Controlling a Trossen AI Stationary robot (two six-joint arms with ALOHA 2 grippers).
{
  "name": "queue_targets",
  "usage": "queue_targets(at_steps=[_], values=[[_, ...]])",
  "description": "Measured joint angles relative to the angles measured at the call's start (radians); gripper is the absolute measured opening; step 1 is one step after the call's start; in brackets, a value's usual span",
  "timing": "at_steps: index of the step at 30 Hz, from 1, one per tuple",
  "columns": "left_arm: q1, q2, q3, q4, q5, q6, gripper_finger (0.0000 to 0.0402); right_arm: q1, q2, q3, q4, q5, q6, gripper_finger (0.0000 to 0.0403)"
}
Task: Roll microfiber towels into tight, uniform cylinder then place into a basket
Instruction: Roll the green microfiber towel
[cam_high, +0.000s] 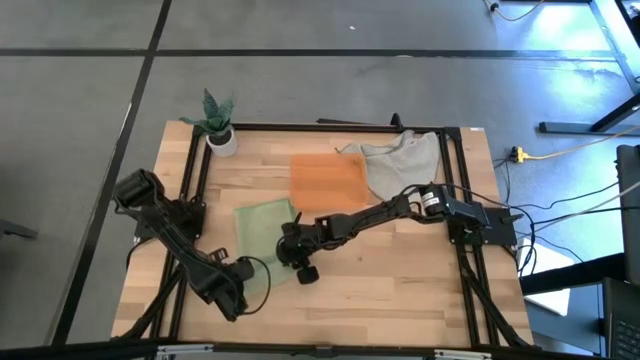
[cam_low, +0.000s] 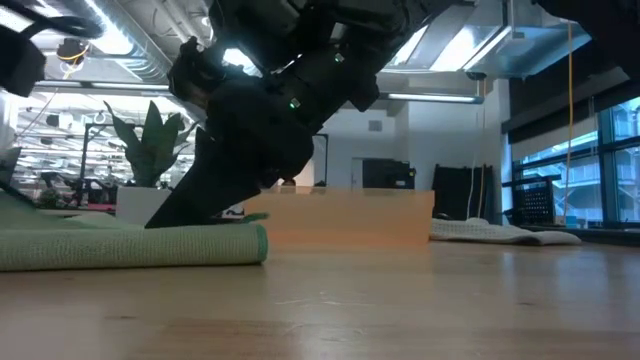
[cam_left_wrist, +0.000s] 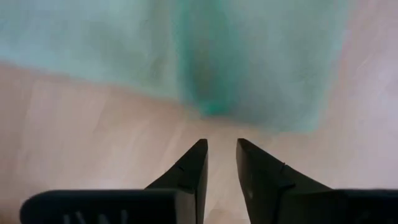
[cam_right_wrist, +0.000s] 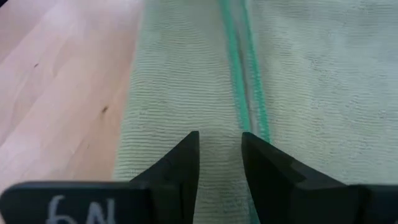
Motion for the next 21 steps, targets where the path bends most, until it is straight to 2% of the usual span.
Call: queue_targets(at_steps=[4, 9, 12, 14, 16, 18, 21], values=[[-0.004, -0.036, 0.000, -0.013, 0.004, -0.011, 0.0077, -0.001, 0.000, 0.000, 0.002, 0.025, 0.000, 0.0122], [-0.016, -0.130, 0.000, 0.003, -0.066, -0.013, 0.0075, -0.001, 0.000, 0.000, 0.003, 0.031, 0.000, 0.0122], [-0.038, -0.175, 0.000, 0.069, -0.192, 0.021, 0.0075, -0.001, 0.000, 0.000, 0.003, 0.031, 0.000, 0.0122], [-0.058, -0.181, 0.000, 0.135, -0.296, 0.102, 0.0077, -0.001, 0.000, 0.000, 0.003, 0.030, 0.000, 0.0122], [-0.076, -0.173, 0.000, 0.203, -0.356, 0.195, 0.0077, -0.001, 0.000, 0.000, 0.003, 0.031, 0.000, 0.0122], [-0.087, -0.157, 0.000, 0.251, -0.356, 0.253, 0.0076, -0.001, -0.001, 0.000, 0.001, 0.030, -0.022, 0.0122], [-0.098, -0.142, 0.000, 0.275, -0.327, 0.256, 0.0074, 0.000, -0.010, 0.000, -0.017, 0.031, -0.049, 0.0122]])
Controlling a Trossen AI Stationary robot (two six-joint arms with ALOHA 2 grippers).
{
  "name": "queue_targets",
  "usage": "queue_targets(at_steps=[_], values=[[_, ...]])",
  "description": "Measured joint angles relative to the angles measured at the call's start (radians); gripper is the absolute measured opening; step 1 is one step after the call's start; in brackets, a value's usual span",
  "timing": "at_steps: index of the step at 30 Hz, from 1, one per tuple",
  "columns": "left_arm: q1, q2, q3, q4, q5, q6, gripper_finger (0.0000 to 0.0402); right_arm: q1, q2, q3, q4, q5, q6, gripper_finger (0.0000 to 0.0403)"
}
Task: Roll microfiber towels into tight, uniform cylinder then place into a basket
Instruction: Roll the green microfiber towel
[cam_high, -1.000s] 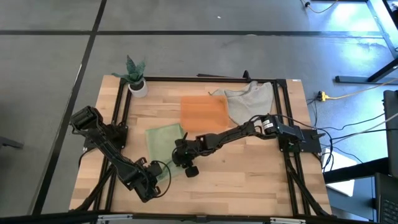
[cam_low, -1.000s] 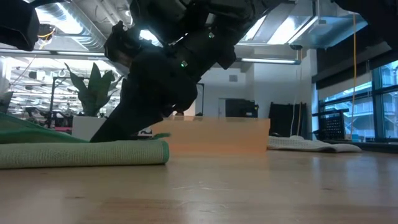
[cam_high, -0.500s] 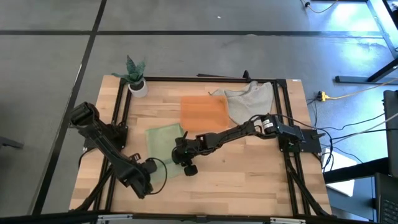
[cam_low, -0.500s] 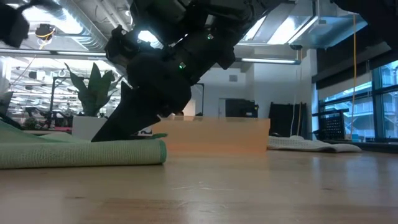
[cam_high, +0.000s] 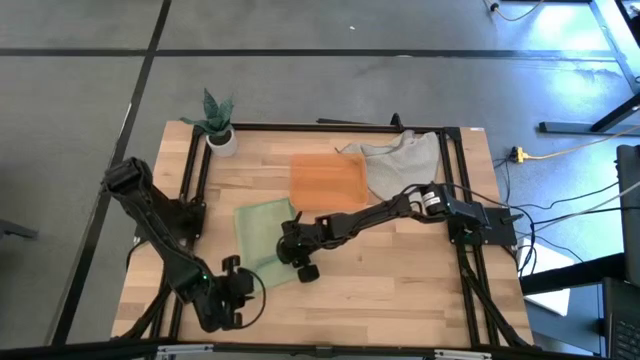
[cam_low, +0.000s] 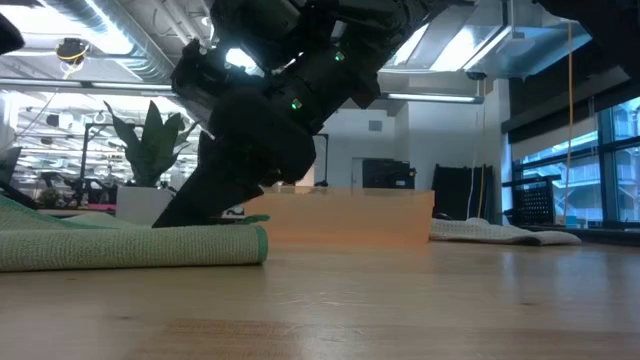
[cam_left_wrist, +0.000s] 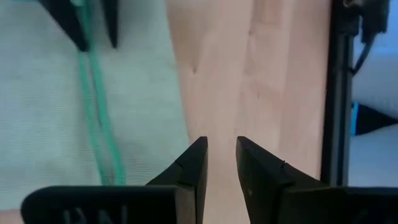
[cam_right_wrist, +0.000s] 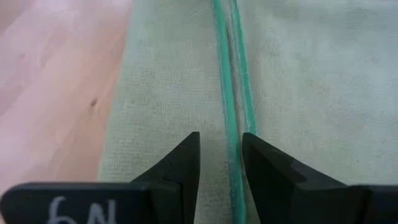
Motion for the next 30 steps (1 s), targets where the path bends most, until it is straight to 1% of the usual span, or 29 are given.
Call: queue_targets(at_steps=[5, 10, 13, 17, 19, 22, 27, 30], values=[[-0.011, 0.007, 0.000, -0.004, 0.013, -0.002, 0.0076, 0.029, -0.042, 0.011, -0.101, 0.013, -0.081, 0.0122], [-0.012, 0.007, 0.000, -0.010, 0.008, 0.003, 0.0073, 0.099, -0.054, 0.011, -0.107, 0.024, -0.192, 0.0122], [-0.012, 0.007, 0.000, -0.012, 0.005, 0.003, 0.0076, 0.135, -0.048, 0.011, -0.128, 0.093, -0.257, 0.0122], [-0.011, 0.007, 0.000, -0.012, 0.004, 0.003, 0.0077, 0.155, -0.041, -0.004, -0.142, 0.223, -0.265, 0.0122], [-0.011, 0.007, 0.000, -0.012, 0.004, 0.003, 0.0077, 0.156, -0.041, -0.004, -0.141, 0.253, -0.262, 0.0122], [-0.011, 0.007, 0.000, -0.011, 0.004, 0.003, 0.0077, 0.155, -0.037, -0.004, -0.143, 0.258, -0.262, 0.0122], [-0.011, 0.007, 0.000, -0.011, 0.003, 0.002, 0.0077, 0.155, -0.028, -0.004, -0.142, 0.212, -0.263, 0.0122], [-0.011, 0.009, 0.000, -0.010, 0.002, 0.003, 0.0077, 0.155, -0.024, -0.004, -0.142, 0.214, -0.263, 0.0122]])
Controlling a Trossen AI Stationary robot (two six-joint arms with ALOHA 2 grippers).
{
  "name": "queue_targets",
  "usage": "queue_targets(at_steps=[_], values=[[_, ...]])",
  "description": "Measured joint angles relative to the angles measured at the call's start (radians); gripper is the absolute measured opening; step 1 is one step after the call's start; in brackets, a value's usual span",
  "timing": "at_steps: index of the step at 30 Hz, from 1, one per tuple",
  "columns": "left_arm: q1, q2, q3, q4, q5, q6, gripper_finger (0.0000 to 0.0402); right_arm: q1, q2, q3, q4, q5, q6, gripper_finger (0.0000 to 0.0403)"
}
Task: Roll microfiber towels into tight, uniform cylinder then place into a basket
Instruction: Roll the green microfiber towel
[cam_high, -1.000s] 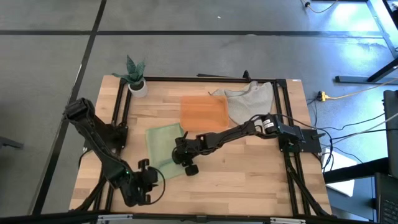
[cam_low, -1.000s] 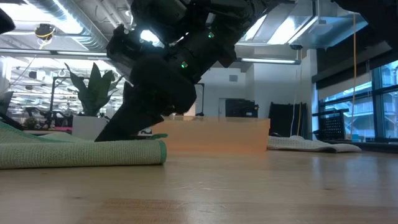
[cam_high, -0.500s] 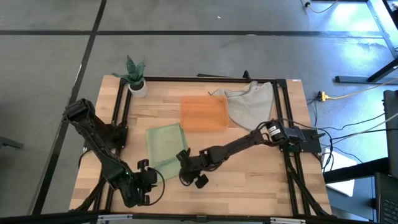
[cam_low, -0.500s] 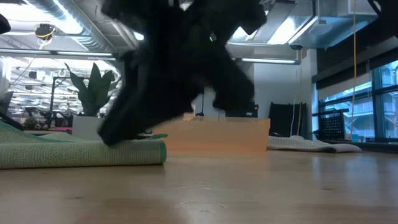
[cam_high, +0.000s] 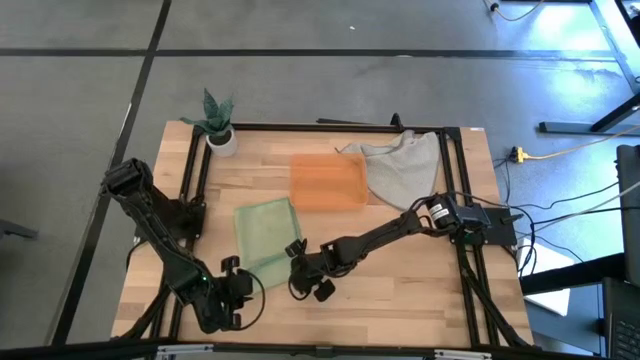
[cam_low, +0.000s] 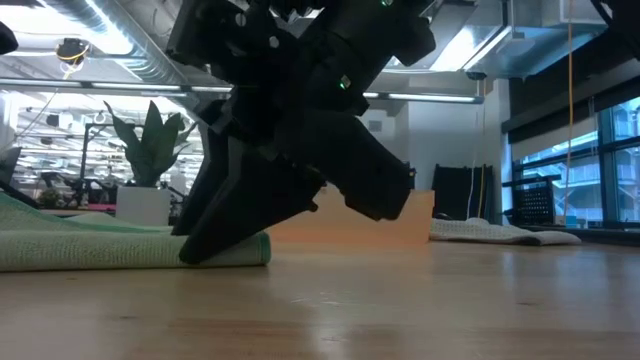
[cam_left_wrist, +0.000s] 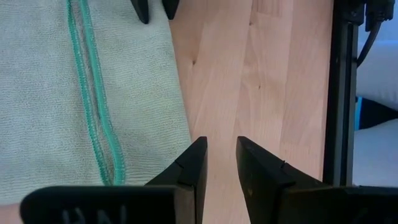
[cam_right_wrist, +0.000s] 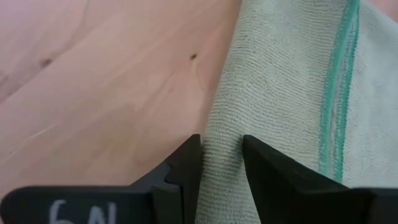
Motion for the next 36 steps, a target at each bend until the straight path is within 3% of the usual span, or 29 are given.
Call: queue_targets(at_steps=[10, 14, 19, 25, 32, 36], values=[[0.005, 0.065, 0.000, -0.001, -0.006, 0.045, 0.0077, 0.000, 0.005, 0.000, 0.002, 0.009, 0.025, 0.0118], [0.005, 0.065, 0.000, -0.001, -0.006, 0.050, 0.0077, 0.000, 0.011, 0.000, -0.011, 0.029, 0.055, 0.0086], [0.005, 0.065, 0.000, -0.001, -0.006, 0.053, 0.0077, -0.001, 0.014, 0.002, -0.009, 0.030, 0.081, 0.0015], [0.005, 0.065, 0.000, -0.001, -0.006, 0.052, 0.0077, -0.002, 0.017, 0.014, -0.015, 0.024, 0.085, 0.0011], [0.005, 0.065, 0.000, -0.001, -0.006, 0.054, 0.0077, -0.029, 0.019, 0.090, -0.115, -0.224, 0.155, 0.0007], [0.004, 0.065, 0.000, -0.001, -0.006, 0.054, 0.0077, -0.056, 0.019, 0.133, -0.181, -0.291, 0.224, 0.0006]])
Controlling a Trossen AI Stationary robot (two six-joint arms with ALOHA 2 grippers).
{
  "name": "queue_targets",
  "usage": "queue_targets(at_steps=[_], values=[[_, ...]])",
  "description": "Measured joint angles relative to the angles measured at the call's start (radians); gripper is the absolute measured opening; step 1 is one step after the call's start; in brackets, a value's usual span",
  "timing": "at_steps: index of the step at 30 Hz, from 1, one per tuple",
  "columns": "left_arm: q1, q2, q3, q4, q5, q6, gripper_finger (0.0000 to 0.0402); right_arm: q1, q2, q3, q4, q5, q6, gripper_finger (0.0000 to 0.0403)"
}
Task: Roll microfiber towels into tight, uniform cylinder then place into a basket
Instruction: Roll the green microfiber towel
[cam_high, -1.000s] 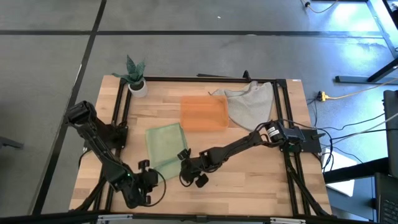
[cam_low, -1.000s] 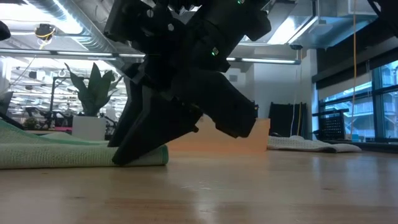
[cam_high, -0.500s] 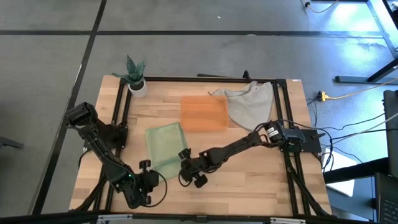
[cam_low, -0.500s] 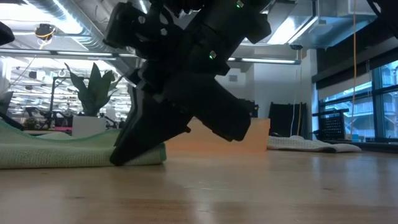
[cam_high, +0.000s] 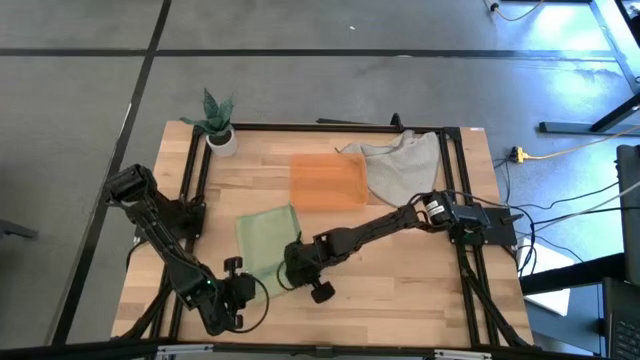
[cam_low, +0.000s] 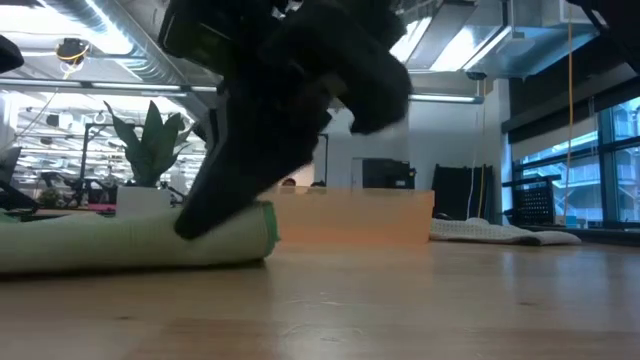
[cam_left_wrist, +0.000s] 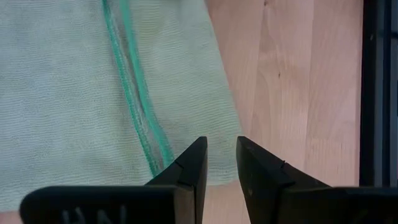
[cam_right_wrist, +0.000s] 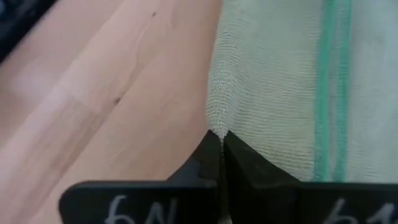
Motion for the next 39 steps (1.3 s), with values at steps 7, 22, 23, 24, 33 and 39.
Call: queue_targets(at_steps=[7, 22, 23, 24, 33, 39], values=[[0.000, 0.000, 0.000, 0.000, 0.013, 0.000, 0.0077, -0.070, 0.000, 0.052, -0.006, -0.186, 0.131, 0.0006], [-0.002, 0.000, 0.000, -0.004, 0.017, 0.053, 0.0077, -0.199, -0.001, 0.061, 0.037, -0.204, 0.297, 0.0008], [-0.002, 0.000, 0.000, -0.005, 0.017, 0.053, 0.0077, -0.203, -0.001, 0.061, 0.039, -0.204, 0.302, 0.0008], [-0.002, 0.000, 0.000, -0.007, 0.016, 0.053, 0.0077, -0.207, -0.001, 0.061, 0.039, -0.204, 0.303, 0.0008], [0.002, 0.027, 0.000, -0.036, -0.056, 0.104, 0.0077, -0.211, -0.001, 0.061, 0.038, -0.204, 0.297, 0.0010], [0.030, 0.059, 0.000, -0.116, -0.103, 0.074, 0.0077, -0.211, -0.001, 0.061, 0.038, -0.204, 0.295, 0.0010]])
